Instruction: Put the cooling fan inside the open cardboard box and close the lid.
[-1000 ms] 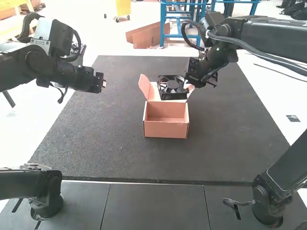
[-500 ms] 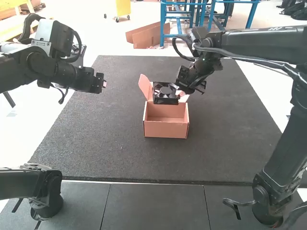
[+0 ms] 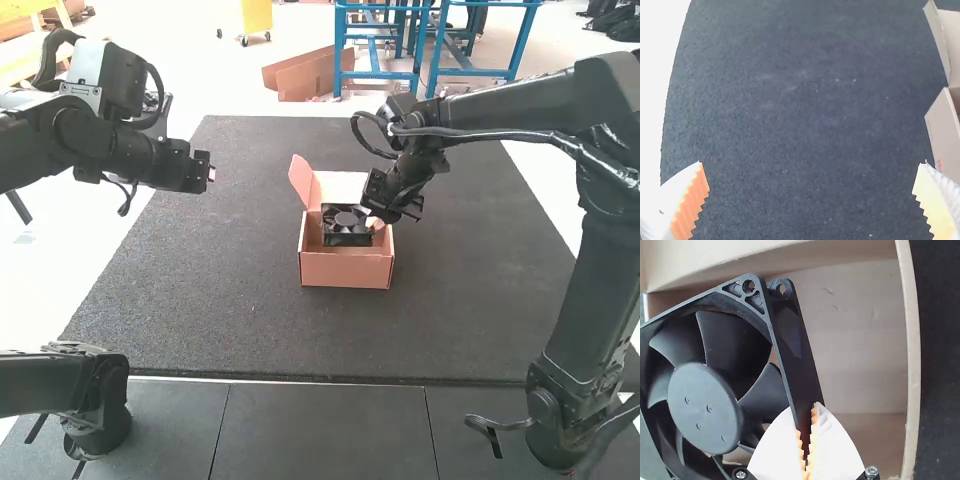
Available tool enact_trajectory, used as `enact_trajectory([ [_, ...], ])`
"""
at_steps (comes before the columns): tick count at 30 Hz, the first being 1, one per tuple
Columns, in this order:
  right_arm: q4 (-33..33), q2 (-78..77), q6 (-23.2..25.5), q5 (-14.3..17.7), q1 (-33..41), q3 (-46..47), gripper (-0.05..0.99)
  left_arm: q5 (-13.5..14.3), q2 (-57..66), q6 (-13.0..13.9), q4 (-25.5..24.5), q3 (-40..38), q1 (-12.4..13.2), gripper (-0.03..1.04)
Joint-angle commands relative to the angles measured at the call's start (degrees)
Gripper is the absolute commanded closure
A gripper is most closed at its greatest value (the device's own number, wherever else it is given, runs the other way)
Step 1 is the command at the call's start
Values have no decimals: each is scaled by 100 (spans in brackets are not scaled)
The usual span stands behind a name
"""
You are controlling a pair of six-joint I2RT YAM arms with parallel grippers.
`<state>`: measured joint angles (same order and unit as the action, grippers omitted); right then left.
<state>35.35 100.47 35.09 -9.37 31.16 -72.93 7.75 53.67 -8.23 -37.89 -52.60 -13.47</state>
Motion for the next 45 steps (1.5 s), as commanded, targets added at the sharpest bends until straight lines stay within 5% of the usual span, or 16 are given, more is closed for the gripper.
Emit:
enact_trajectory([
  [1, -152, 17, -46, 49, 171, 77, 95, 78, -67, 6, 18, 66, 152, 4],
  [9, -679, 70, -73, 66, 259, 340, 93, 78, -76, 14, 18, 48, 231, 4],
  [18, -644, 87, -424, 330, 259, 173, 50, 78, -76, 14, -8, -22, 231, 4],
  [28, -99, -53, -767, 313, 180, -1004, 28, 78, -67, 32, 27, -128, 222, 4],
  [36, 446, -502, -2112, 242, -294, -1593, 14, 78, -32, 23, 159, 4, 196, 4],
  [39, 604, -853, -2744, 594, -382, -1470, 4, 78, 38, 23, 194, -31, 196, 4],
  [45, 279, -1697, -3175, 726, -453, -741, 3, 78, 328, -3, 300, -128, 196, 4],
])
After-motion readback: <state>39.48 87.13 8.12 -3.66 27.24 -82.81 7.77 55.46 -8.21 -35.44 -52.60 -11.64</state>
